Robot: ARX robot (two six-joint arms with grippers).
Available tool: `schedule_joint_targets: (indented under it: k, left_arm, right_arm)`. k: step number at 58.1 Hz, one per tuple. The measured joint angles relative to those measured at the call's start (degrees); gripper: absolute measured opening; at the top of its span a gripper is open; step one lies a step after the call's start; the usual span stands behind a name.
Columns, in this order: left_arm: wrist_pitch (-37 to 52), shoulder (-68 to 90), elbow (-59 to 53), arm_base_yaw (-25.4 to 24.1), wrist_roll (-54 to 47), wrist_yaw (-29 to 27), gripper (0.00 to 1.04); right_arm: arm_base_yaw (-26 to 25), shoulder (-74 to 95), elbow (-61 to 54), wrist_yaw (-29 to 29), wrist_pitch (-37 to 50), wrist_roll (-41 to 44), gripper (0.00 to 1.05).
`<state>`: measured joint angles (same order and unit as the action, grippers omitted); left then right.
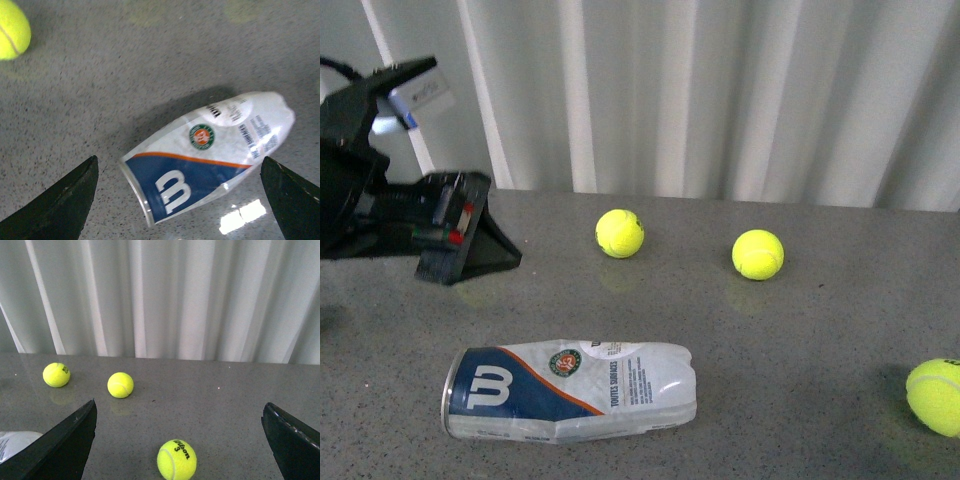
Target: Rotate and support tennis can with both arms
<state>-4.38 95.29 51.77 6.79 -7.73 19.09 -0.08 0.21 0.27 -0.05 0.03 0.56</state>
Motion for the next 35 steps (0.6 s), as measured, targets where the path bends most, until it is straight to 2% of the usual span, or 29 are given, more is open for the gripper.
schedule_joint_targets:
  k: [17, 24, 35]
  left_arm:
    - [13.35, 9.31, -6.51, -1.9, -0.44, -4.7, 0.98]
    - [13.97, 11.23, -6.56, -2.08, -0.39, -5.77, 0.98]
    - [9.16, 11.56, -6.64, -2.67, 2.27, -1.9, 0.98]
  right_arm:
    - [0.0, 0.0, 0.0, 0.0, 0.0, 0.0, 0.97]
    - [0.0, 0.0, 0.0, 0.02, 0.0, 0.0, 0.97]
    - [0.0, 0.0, 0.0, 0.0, 0.0, 0.0, 0.97]
